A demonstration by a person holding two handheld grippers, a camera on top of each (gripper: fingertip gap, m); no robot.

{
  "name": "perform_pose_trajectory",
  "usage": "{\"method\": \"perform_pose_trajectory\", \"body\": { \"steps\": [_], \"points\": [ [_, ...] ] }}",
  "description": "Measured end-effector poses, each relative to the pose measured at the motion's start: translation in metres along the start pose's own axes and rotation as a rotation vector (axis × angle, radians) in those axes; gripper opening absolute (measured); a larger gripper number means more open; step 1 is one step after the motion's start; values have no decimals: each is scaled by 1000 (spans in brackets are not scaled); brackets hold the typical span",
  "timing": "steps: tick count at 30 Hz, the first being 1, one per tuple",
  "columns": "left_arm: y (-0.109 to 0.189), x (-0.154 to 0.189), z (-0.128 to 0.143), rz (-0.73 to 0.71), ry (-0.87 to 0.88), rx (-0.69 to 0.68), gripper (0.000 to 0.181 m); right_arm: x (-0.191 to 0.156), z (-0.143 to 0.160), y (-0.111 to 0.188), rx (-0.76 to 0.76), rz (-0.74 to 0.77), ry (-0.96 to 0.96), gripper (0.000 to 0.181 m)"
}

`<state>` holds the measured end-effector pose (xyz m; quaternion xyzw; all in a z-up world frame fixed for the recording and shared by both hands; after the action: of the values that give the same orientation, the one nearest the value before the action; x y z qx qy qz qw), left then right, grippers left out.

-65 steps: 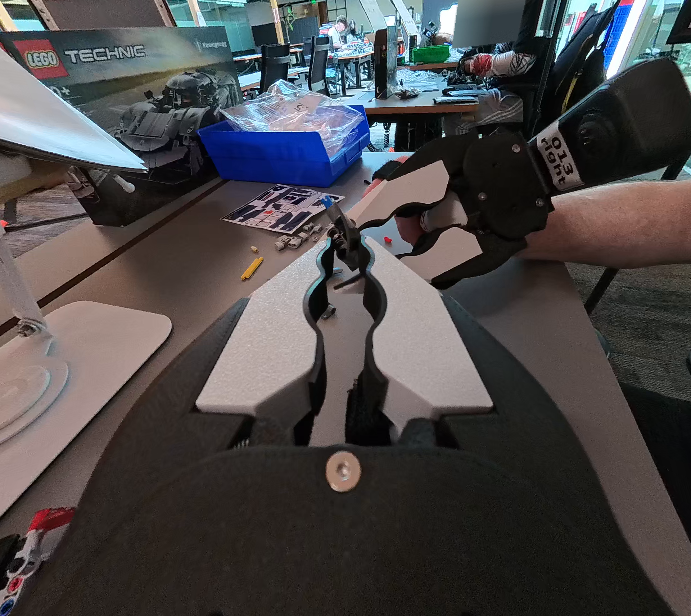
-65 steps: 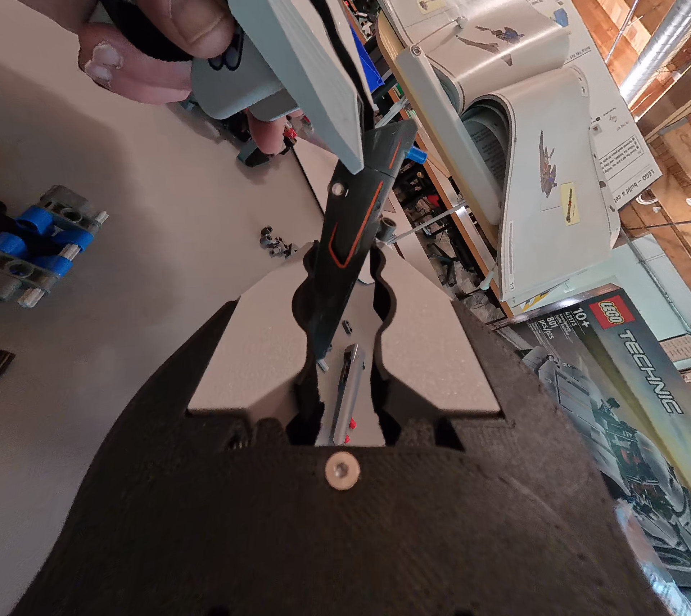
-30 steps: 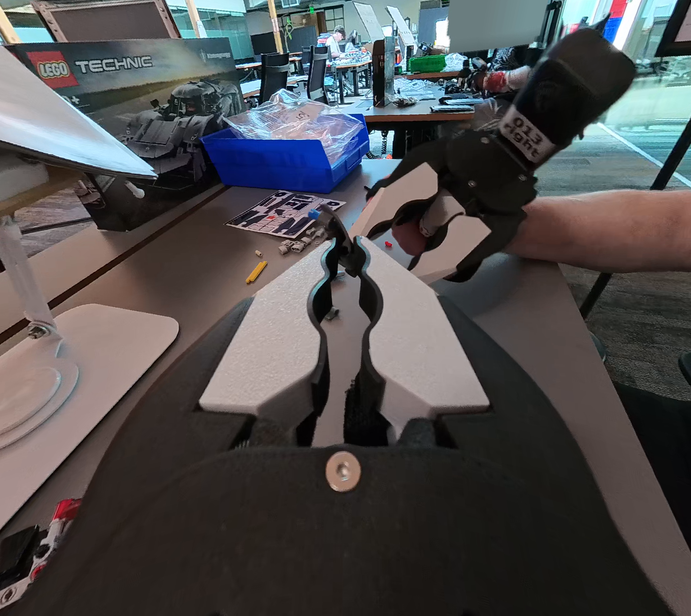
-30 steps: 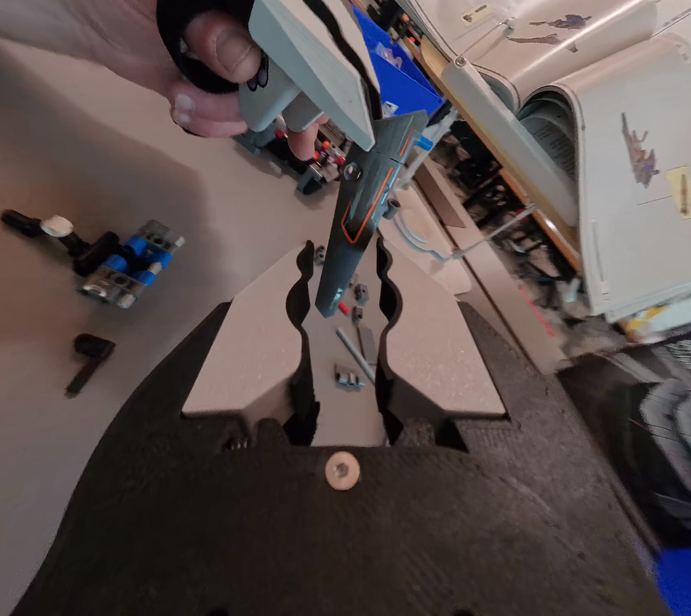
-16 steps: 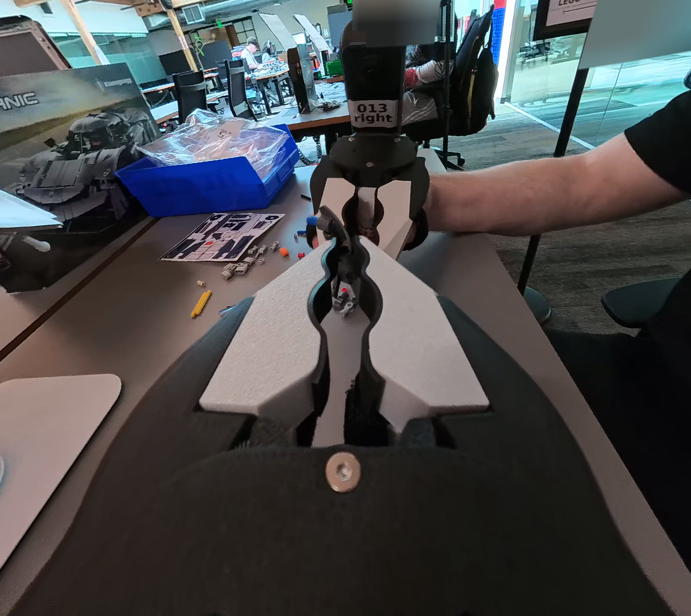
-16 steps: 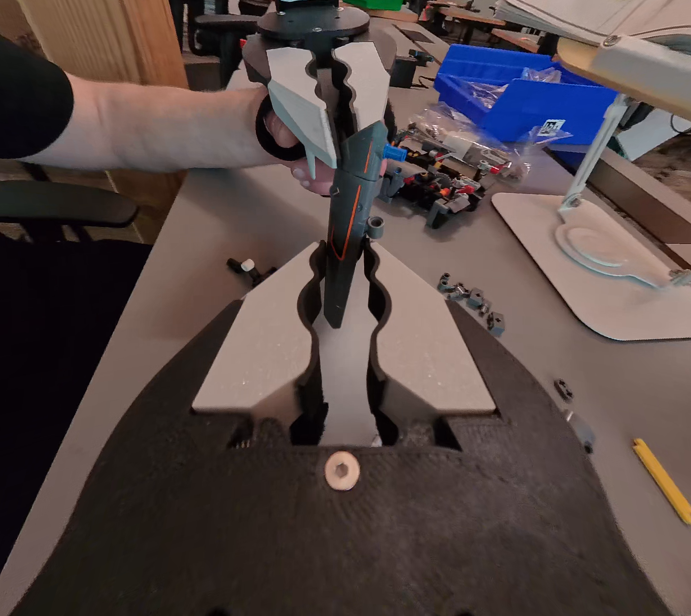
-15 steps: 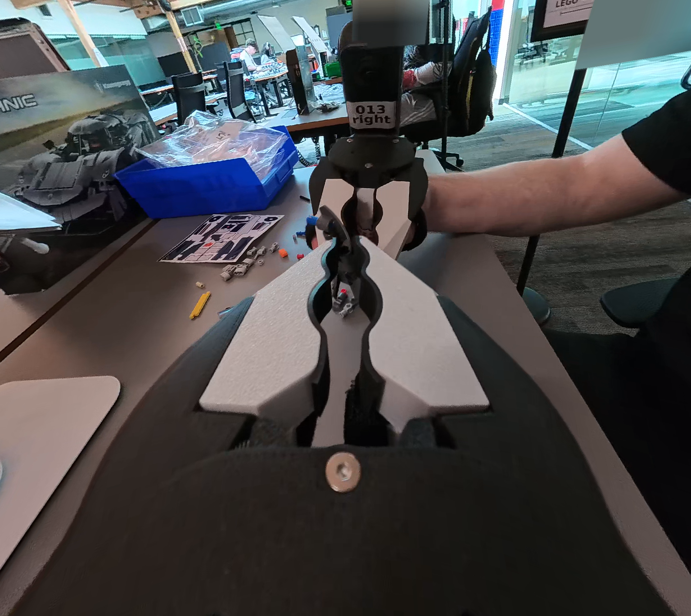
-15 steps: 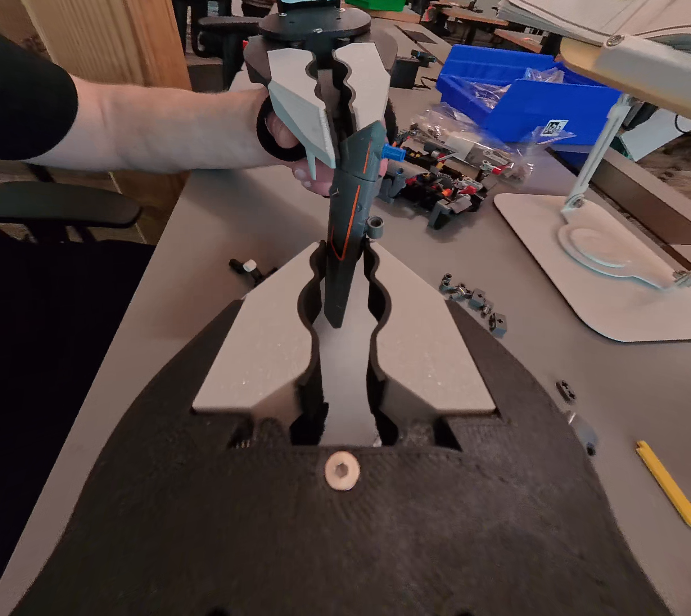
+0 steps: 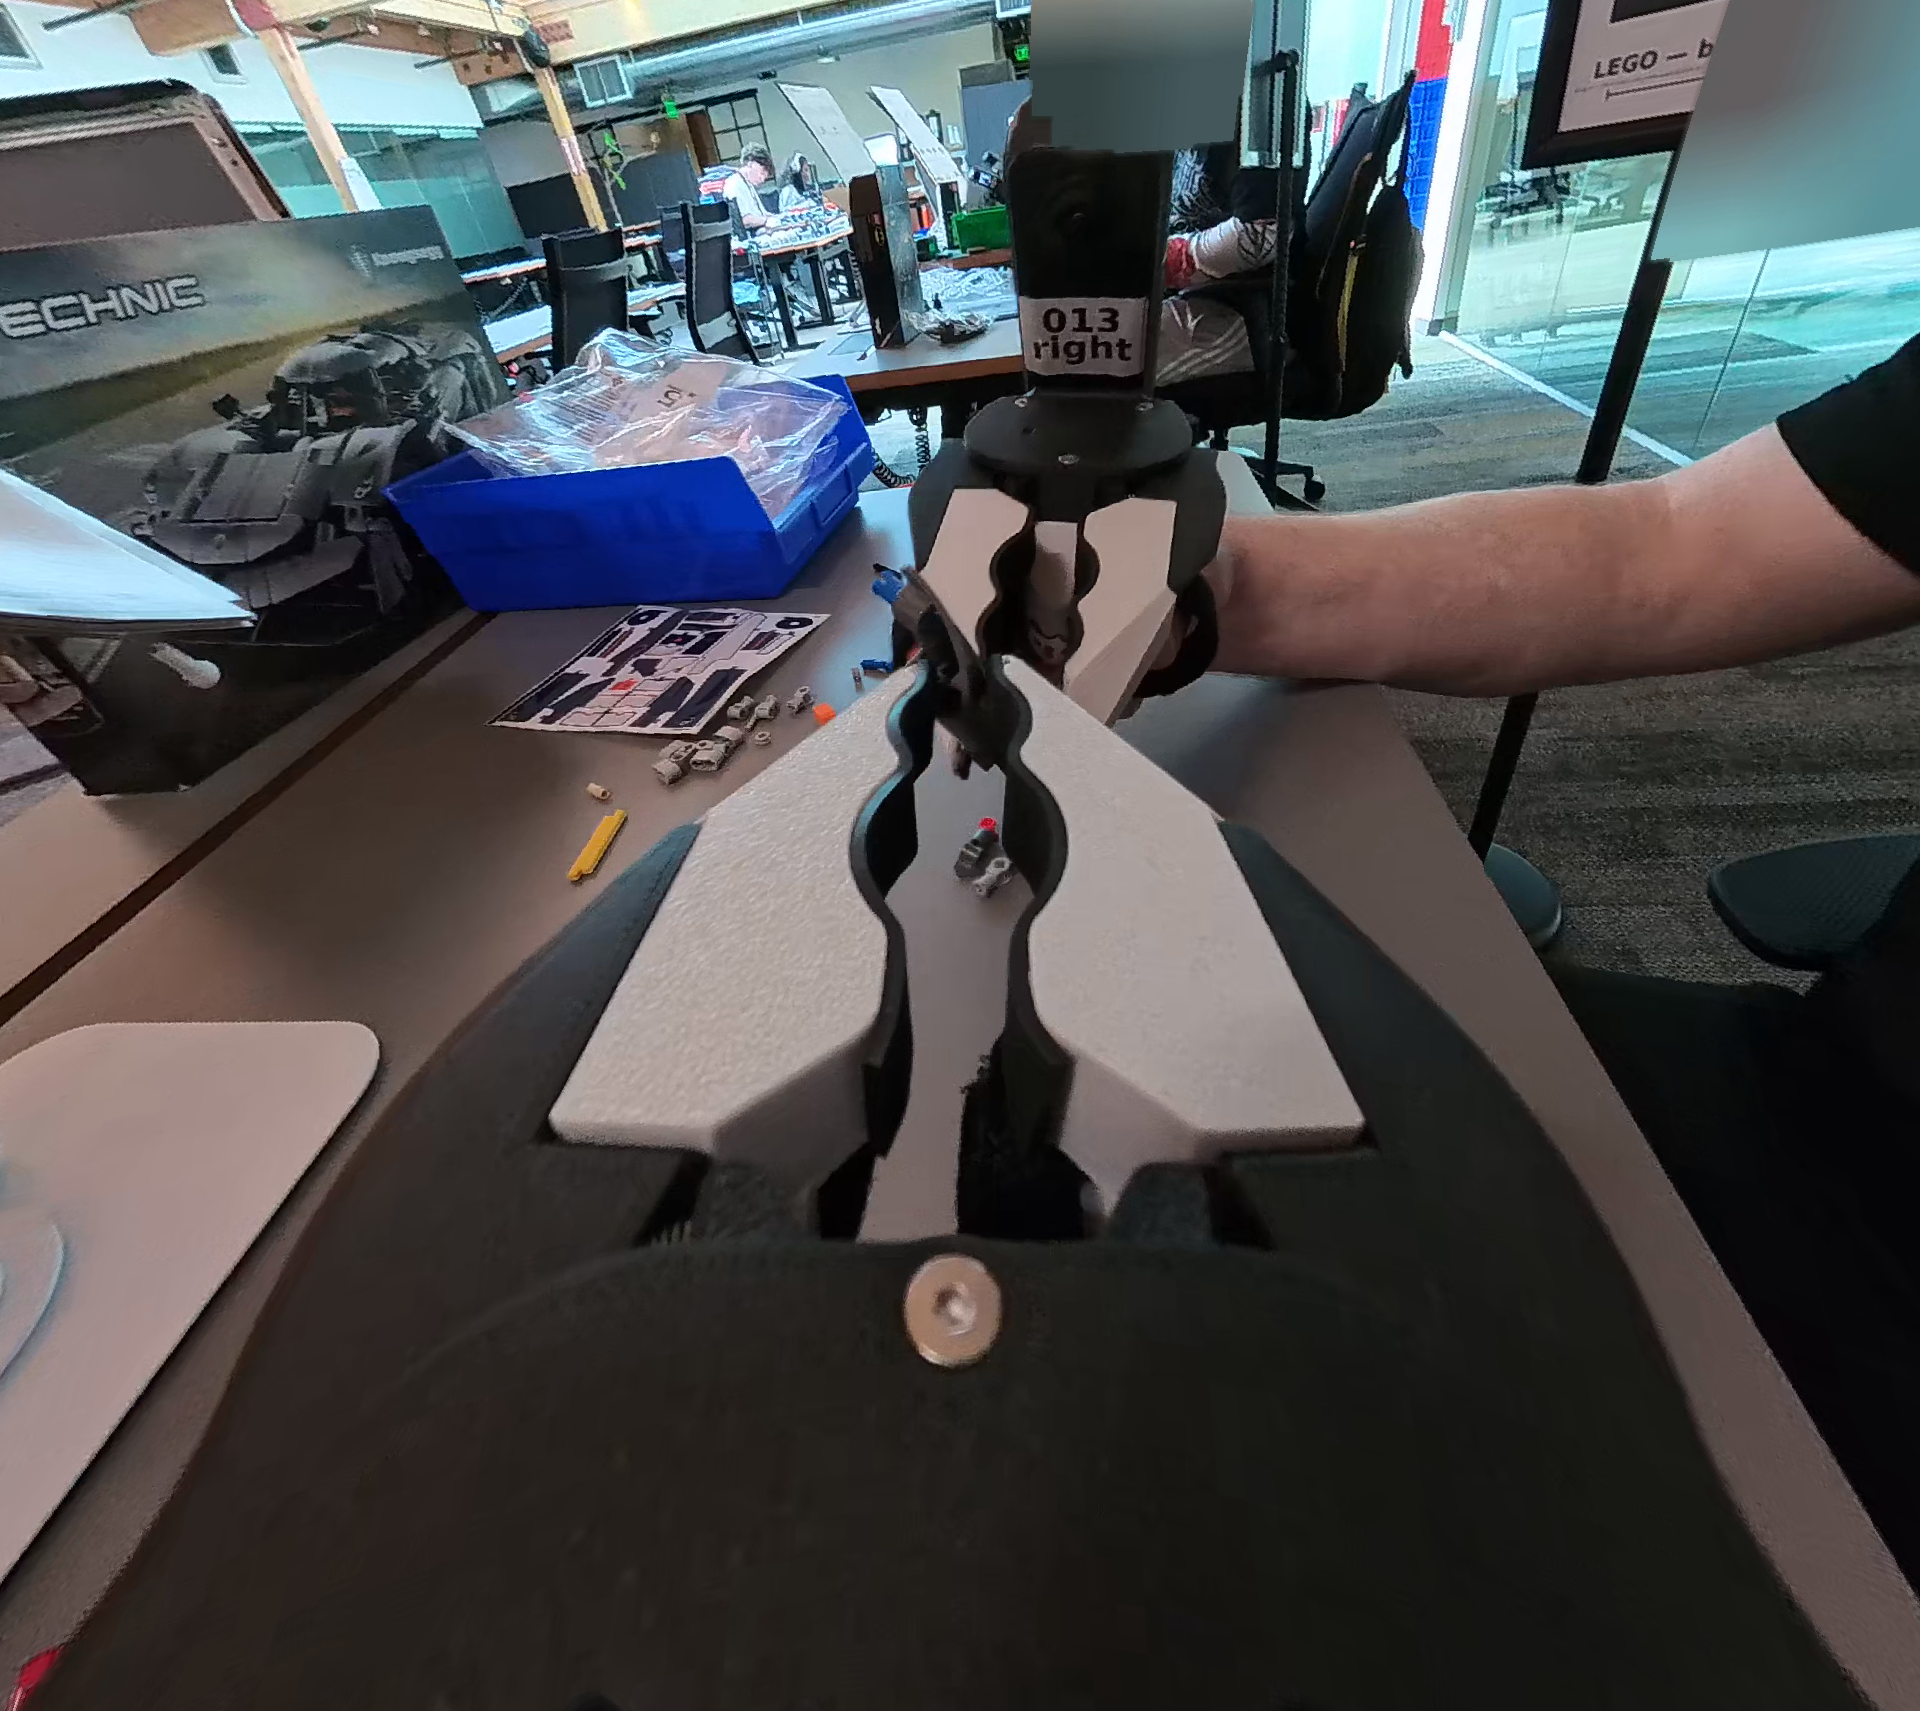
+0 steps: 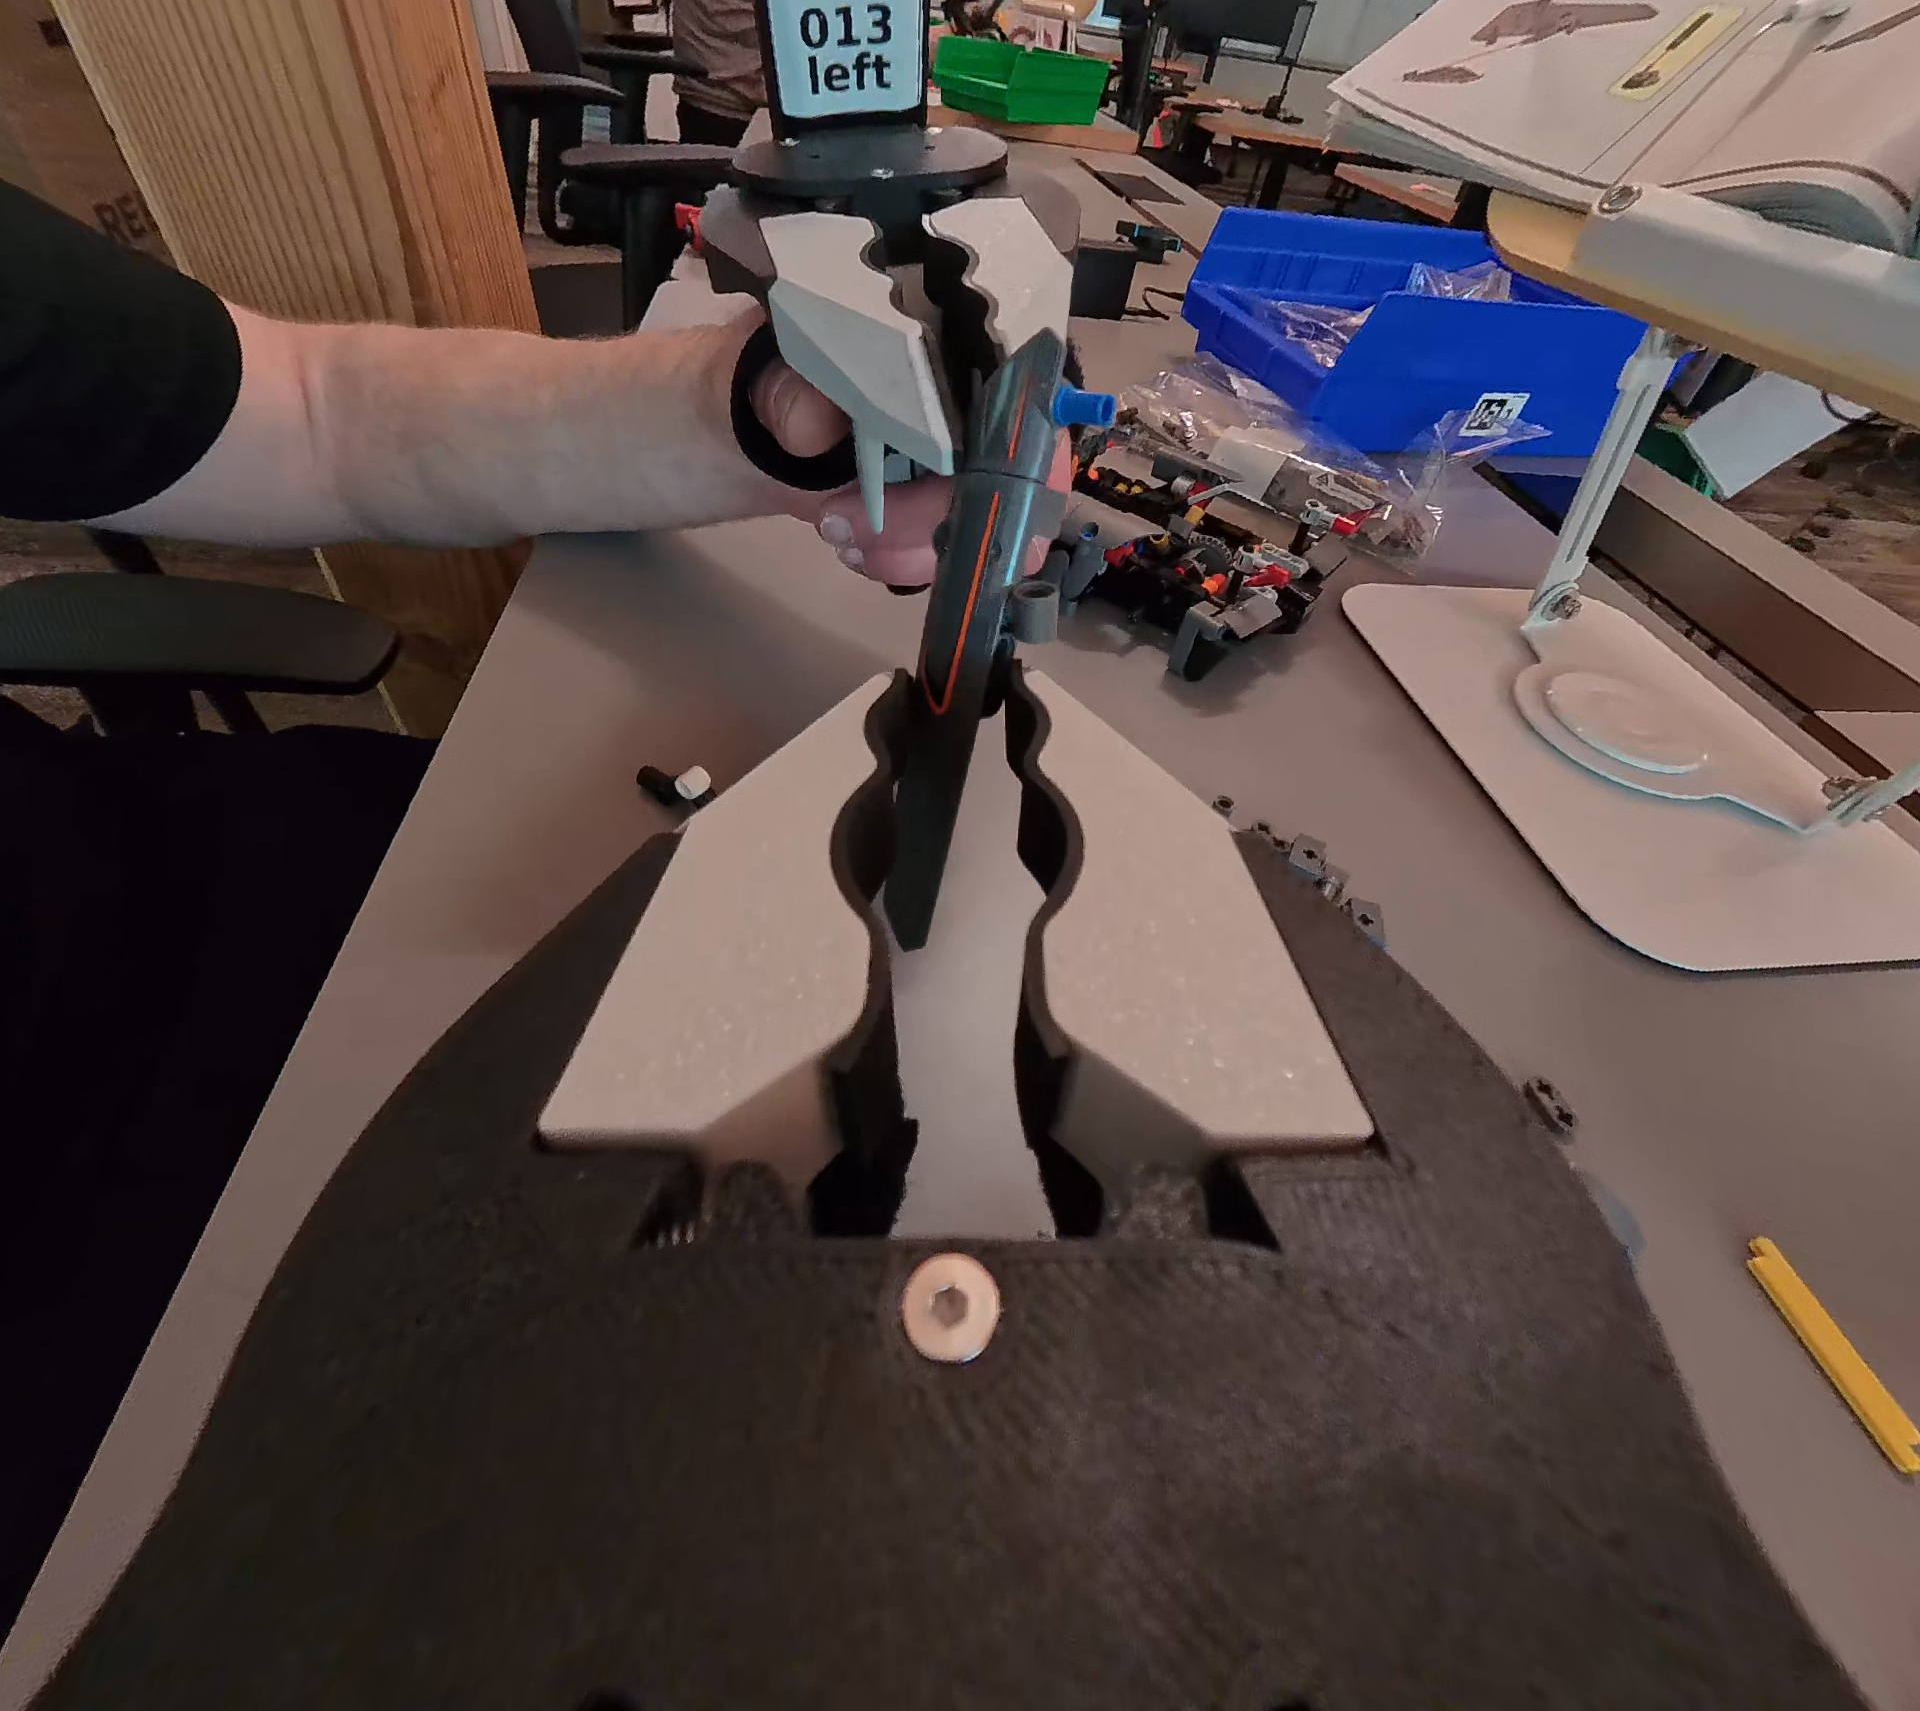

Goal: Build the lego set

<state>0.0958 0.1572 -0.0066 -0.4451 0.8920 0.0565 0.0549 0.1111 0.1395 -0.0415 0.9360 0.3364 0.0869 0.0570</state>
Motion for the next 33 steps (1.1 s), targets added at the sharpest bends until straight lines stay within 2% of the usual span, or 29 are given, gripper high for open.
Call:
{"method": "perform_pose_trajectory", "body": {
  "steps": [6,14,23,33],
  "points": [
    [-2,-7,6,-25,56,-8,14,7,-5,4,34,36,-8,5],
    [-3,-11,6,-31,89,9,16,9,-6,3,38,58,-8,5],
    [0,-19,6,-66,120,33,21,14,-17,9,108,77,-34,5],
    [-8,-11,11,-31,117,26,18,11,-16,6,109,57,-45,4]
  ]
}}
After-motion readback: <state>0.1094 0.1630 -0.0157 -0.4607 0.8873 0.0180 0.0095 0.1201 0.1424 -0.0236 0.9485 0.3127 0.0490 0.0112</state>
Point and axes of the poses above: each gripper's, where its closed fingertips meet, y back along the fingers, z out of its underside, x = y × z across the jaws, the point moved 1 cm from there along y, back along the fingers, and after that the axes turned 2 degrees about z, right-handed, at the moved point
